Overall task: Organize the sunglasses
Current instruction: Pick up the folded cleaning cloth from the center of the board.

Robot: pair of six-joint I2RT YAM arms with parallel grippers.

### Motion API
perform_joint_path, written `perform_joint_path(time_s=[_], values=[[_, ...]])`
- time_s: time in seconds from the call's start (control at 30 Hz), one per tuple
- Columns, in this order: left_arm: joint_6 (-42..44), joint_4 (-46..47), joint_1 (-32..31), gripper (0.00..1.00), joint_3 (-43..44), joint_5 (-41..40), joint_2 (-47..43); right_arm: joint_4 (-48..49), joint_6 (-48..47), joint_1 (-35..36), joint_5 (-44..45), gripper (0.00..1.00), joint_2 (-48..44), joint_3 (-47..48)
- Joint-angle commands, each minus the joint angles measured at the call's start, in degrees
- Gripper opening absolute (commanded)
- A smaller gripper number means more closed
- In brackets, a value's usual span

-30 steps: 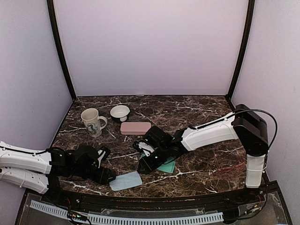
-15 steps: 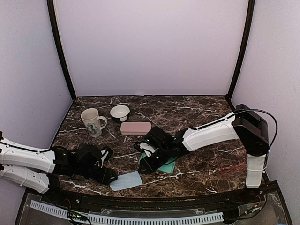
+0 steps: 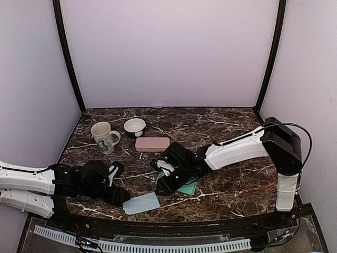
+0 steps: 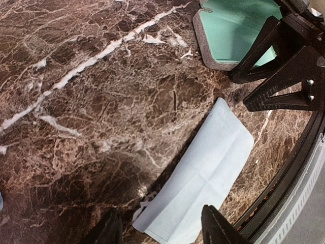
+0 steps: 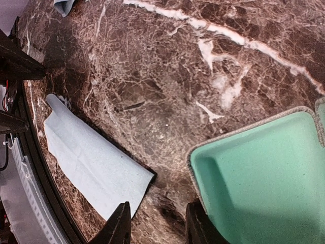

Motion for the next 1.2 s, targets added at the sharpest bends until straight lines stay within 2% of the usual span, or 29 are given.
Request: perform_joint_path(time_s=[0.0, 0.17, 0.47, 1.17], values=[[0.31, -0.79, 0.42, 0.55, -0.51, 0.47, 1.61, 1.16, -1.21, -0.67, 0.63, 0.38, 0.29, 1.5], [0.81, -0.91, 0.59, 0.54, -0.78, 0.57, 2.11, 2.18, -0.84, -0.6, 1.23, 0.38, 0.08, 0.31], [1.67, -0.91, 1.11, 0.54, -1.1, 2.15, 3.12, -0.32, -0.36, -0.6, 9.09, 0.38, 0.26, 2.31], [2.09, 0.8, 2.45, 0.45, -2.82, 5.2, 2.87, 3.09, -2.6, 2.62, 3.66, 0.37, 4.88, 4.39]])
